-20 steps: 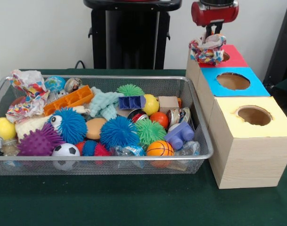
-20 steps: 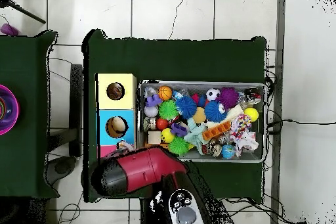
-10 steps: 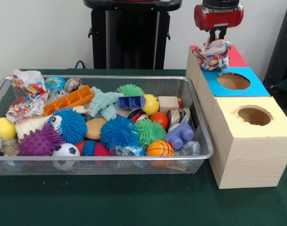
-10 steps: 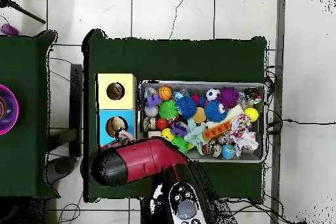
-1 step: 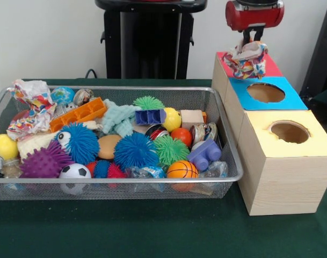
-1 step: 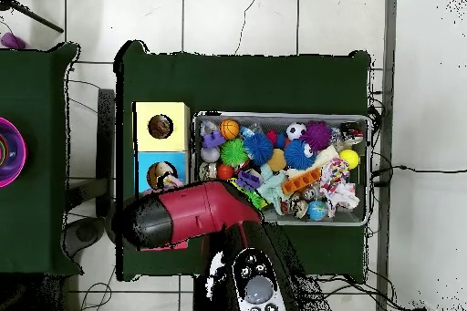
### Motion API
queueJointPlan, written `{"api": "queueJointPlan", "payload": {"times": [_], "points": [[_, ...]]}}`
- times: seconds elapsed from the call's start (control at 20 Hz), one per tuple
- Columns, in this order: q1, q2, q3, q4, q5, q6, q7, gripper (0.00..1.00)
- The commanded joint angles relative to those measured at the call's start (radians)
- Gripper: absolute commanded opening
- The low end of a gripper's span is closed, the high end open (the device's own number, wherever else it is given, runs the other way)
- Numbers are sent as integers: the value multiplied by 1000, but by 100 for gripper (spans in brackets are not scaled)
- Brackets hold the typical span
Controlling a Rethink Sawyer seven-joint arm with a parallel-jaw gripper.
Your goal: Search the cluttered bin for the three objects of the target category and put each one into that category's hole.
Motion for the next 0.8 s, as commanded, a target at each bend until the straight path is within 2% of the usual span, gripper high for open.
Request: {"api": "queueJointPlan", "payload": {"times": [0.05,0.25,0.8], "points": [[13,-6,-7,-169,35,250,91,0],[23,8,-3,-208,22,280,97,0],[59,133,-9,-294,-4,178,126,0]]}}
